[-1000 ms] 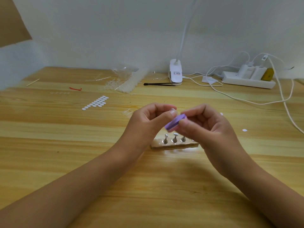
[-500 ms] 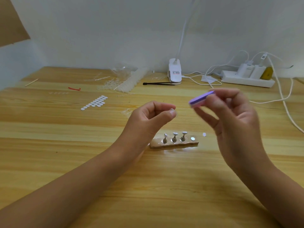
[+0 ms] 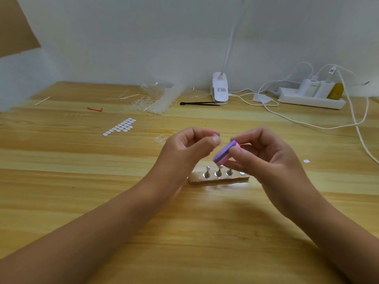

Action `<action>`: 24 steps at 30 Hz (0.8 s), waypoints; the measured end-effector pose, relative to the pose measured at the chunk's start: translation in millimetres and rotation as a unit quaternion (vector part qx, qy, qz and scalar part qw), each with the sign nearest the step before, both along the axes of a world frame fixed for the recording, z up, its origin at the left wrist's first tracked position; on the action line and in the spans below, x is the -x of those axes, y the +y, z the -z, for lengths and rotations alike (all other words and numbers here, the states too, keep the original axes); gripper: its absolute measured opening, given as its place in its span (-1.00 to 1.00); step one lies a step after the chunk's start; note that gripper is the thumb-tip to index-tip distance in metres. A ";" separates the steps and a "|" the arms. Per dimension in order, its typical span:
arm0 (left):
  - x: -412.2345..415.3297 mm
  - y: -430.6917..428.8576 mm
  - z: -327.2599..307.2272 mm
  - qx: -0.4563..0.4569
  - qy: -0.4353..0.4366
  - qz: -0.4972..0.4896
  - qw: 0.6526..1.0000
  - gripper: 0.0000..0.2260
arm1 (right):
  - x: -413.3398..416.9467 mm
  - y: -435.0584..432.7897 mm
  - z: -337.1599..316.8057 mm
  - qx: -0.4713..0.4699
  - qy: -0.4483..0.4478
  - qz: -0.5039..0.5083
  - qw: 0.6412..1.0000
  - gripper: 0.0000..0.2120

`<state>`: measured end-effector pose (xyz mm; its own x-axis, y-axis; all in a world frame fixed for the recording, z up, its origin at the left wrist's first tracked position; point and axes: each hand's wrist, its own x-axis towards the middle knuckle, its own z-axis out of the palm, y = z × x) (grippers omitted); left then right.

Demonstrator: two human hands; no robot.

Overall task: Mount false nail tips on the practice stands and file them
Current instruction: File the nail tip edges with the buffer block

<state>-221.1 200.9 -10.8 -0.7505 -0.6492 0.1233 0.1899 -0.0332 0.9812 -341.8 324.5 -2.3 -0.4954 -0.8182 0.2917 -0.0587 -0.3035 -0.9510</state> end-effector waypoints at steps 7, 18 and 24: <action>-3.6 -5.5 0.1 0.022 -0.002 0.008 1.000 -0.86 | 15.6 0.7 -2.0 0.090 -0.053 0.074 0.992 -0.90; -3.2 -5.7 0.6 0.051 -0.007 0.112 0.992 -0.72 | 10.8 3.4 -4.2 0.055 0.037 -0.005 0.998 -0.85; -3.0 -7.4 2.0 0.054 -0.014 0.091 0.994 -0.78 | 10.5 2.9 -5.2 0.044 0.036 -0.010 0.998 -0.86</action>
<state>-218.1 193.5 -12.8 -0.8579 -0.4872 0.1634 0.1639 0.0420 0.9856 -352.3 327.4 2.9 -0.4547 -0.7973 0.3971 -0.1187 -0.3876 -0.9142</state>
